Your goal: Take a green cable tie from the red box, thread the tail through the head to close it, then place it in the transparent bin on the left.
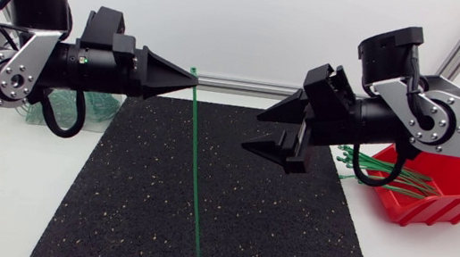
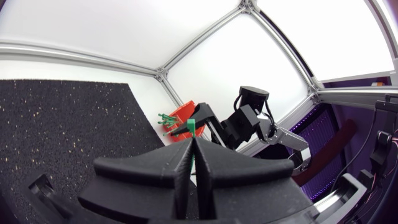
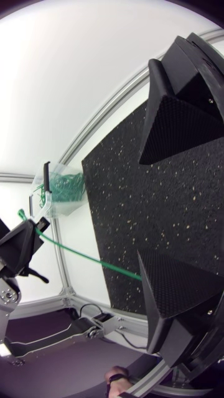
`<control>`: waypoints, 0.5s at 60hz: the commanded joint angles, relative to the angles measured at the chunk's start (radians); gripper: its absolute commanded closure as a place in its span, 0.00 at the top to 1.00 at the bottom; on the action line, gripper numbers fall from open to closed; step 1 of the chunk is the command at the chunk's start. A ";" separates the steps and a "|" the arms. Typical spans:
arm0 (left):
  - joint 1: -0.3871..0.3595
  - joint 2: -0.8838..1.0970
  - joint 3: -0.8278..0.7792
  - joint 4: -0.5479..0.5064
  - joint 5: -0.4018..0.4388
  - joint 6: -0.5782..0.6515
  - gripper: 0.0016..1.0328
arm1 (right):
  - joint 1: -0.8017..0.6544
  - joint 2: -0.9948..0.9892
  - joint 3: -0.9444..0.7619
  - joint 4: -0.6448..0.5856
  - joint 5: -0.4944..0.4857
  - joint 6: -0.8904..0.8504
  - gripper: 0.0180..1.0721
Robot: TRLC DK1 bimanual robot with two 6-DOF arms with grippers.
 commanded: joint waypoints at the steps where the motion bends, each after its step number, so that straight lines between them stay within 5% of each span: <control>1: 0.005 0.029 0.048 -0.048 0.014 0.058 0.04 | 0.004 0.018 -0.016 0.019 0.088 -0.076 0.96; 19: 0.028 0.091 0.110 -0.194 0.049 0.170 0.04 | 0.031 0.066 -0.074 0.160 0.281 -0.255 0.96; 30: 0.031 0.126 0.136 -0.229 0.071 0.188 0.04 | 0.040 0.097 -0.155 0.424 0.360 -0.527 0.96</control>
